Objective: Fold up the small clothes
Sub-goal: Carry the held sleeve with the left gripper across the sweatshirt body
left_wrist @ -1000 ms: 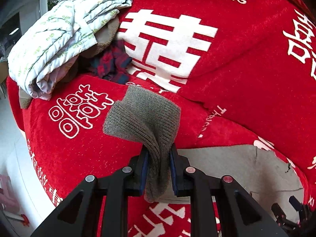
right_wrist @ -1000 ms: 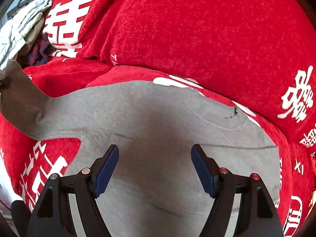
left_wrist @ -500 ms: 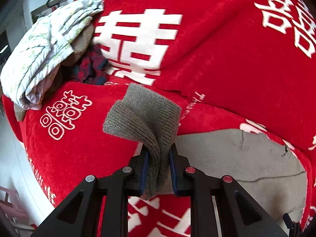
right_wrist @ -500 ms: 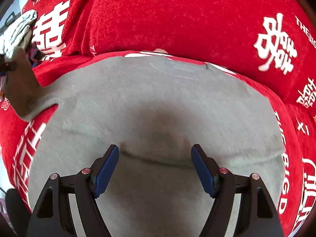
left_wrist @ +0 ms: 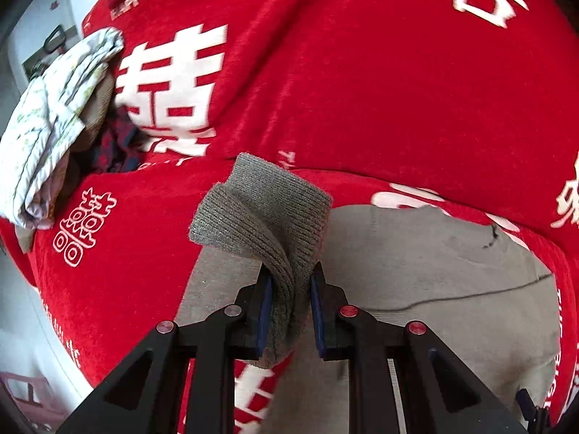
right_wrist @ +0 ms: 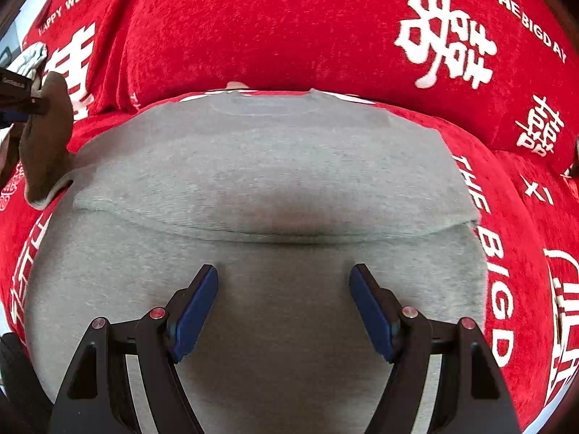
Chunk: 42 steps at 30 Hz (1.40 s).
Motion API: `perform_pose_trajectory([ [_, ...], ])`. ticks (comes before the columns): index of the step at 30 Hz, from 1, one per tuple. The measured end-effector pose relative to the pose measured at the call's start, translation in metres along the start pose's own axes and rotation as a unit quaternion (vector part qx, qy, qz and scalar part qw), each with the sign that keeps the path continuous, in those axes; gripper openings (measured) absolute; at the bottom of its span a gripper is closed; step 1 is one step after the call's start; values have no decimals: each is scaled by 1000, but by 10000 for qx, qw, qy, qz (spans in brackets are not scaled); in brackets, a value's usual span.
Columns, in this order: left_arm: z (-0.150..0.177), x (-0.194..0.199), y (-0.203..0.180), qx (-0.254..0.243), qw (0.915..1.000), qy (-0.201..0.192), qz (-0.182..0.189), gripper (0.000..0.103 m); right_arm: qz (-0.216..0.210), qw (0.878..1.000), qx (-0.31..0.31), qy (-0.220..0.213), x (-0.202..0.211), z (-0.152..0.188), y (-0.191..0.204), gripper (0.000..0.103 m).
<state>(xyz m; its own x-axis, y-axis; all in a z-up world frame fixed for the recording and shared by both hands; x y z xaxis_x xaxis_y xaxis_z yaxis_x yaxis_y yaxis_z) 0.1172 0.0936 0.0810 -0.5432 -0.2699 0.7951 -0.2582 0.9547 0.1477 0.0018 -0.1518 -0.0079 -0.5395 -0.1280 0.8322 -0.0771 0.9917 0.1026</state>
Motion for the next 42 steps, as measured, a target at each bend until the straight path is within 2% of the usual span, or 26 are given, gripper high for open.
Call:
perform_pose_trajectory([
  [5,1,6,-29,-162,9999,-26,18,21,-114,9998,45,-148,5,7,-8,78],
  [12,10,8,-61,-332,9994,47,105,21,-147,9979,434,-462,10,24,-7,79],
  [15,15,9,-72,-345,9992,96,191,21,-163,9971,449,-600,11,29,-7,79],
  [20,24,9,-96,-597,9980,137,132,21,-174,9964,441,-701,10,31,-7,80],
  [24,31,11,-118,-741,9969,203,157,21,-203,9962,416,-732,11,31,-8,80],
  [29,37,24,-147,-1014,9946,108,193,21,-190,9966,410,-693,14,29,-7,80],
  [34,41,38,-178,-1339,9903,47,374,21,-172,9983,315,-462,23,29,-8,80],
  [37,43,43,-191,-1511,9875,13,445,21,-312,9990,138,-306,33,29,-13,80],
  [42,49,57,-213,-1793,9820,-70,595,21,-214,9979,-156,-599,63,20,-33,80],
])
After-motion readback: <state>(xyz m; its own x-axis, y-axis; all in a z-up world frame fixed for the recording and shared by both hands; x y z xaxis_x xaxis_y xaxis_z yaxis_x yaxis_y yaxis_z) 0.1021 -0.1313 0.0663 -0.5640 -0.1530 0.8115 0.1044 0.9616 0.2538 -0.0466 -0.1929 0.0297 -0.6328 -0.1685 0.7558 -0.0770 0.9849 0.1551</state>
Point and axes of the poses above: each gripper's, at about its wrist camera, not at the fingertips, and x roughly against the way its jaws point, y to its left, z to its underside, the point moved 2 cm from there along -x, roughly the way its jaws point, and after that the axes turned 5 degrees about -z, right-handed, at the moved point
